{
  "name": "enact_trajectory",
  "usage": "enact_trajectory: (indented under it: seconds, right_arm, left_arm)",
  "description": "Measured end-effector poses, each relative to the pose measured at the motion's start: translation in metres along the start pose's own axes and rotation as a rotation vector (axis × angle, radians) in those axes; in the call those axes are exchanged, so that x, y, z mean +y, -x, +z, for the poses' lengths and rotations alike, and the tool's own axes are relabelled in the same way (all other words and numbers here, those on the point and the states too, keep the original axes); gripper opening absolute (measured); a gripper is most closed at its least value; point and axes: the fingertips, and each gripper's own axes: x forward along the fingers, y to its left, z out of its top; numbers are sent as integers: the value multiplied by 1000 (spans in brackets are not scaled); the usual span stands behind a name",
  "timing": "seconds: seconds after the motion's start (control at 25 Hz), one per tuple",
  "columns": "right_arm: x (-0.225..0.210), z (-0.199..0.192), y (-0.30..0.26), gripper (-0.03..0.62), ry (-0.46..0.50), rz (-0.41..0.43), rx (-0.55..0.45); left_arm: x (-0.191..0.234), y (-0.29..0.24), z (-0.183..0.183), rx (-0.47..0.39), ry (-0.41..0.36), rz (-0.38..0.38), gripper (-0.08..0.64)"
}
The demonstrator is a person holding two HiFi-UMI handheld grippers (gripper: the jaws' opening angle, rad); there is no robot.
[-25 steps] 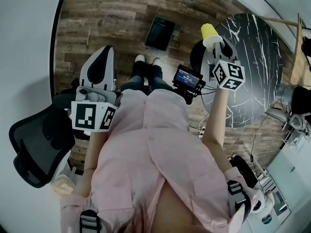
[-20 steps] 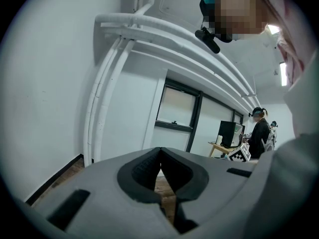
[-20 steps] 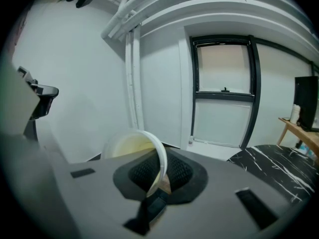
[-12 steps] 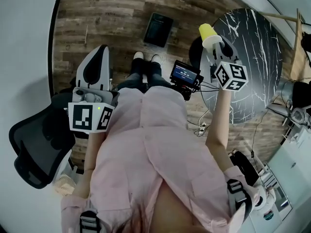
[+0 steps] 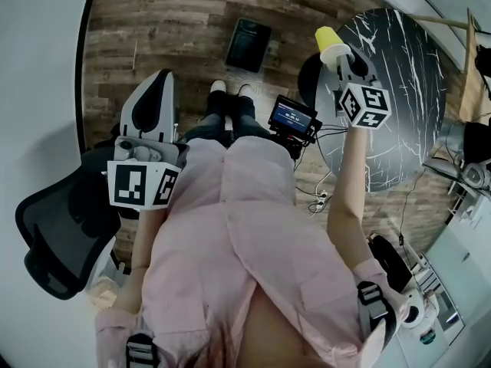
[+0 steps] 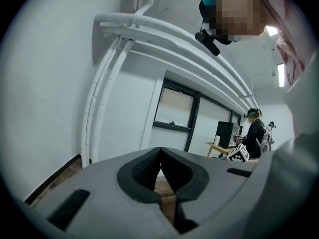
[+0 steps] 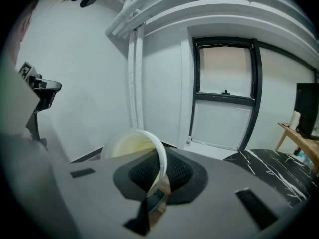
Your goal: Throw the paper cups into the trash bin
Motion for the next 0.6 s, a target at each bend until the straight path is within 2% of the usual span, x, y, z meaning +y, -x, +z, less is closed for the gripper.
enact_trajectory:
  seconds: [0.36, 0.6]
  right_arm:
    - [40, -4, -40, 41, -10, 82, 21]
    - [61, -10, -61, 41, -21, 122, 38]
  left_arm:
    - [5, 8, -5, 12, 6, 28, 15]
    - [3, 2, -12, 17, 5, 9, 15]
